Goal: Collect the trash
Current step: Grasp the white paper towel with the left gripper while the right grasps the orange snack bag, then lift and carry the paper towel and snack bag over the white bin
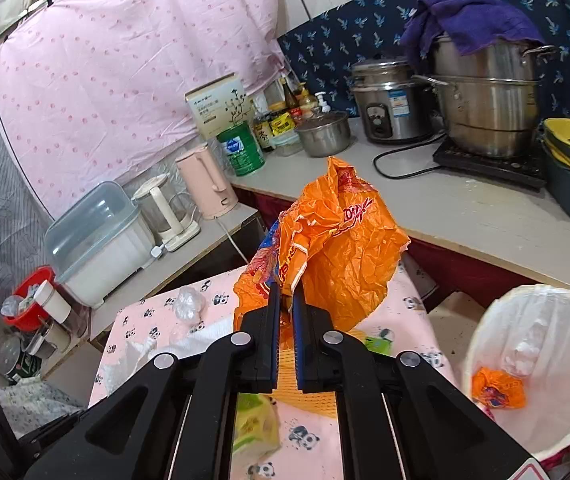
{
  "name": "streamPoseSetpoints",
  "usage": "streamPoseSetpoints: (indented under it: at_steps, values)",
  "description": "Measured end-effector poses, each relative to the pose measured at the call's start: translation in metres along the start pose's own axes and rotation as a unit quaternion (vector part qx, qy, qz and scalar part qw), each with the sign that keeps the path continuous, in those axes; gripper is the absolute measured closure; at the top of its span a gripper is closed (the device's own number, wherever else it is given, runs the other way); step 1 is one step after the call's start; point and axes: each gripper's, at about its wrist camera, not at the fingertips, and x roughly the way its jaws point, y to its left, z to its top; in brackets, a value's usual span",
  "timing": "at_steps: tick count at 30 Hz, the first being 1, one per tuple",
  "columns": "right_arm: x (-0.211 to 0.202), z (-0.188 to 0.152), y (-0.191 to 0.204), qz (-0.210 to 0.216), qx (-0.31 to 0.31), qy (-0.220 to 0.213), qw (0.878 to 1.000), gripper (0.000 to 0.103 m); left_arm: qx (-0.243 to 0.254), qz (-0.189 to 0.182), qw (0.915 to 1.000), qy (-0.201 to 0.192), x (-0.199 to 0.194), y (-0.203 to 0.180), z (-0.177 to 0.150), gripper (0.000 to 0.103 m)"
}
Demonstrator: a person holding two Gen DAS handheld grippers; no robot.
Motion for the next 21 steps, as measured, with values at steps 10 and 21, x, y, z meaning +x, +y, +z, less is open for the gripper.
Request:
streamPoseSetpoints:
  at_steps: [10,21]
  values:
    - [-0.070,-0.009,-0.042,-0.011,0.014,-0.029,0.999,0.097,0.046,-0.035,0.9980,-0.024,-0.038,-0.065,-0.008,0.101]
    - [-0.102,-0.050,-0.072,-0.016,0.025,-0.013,0.999,0.097,0.051,-0.049,0.9974,-0.014,-0.052,-0.079,-0.020,0.101]
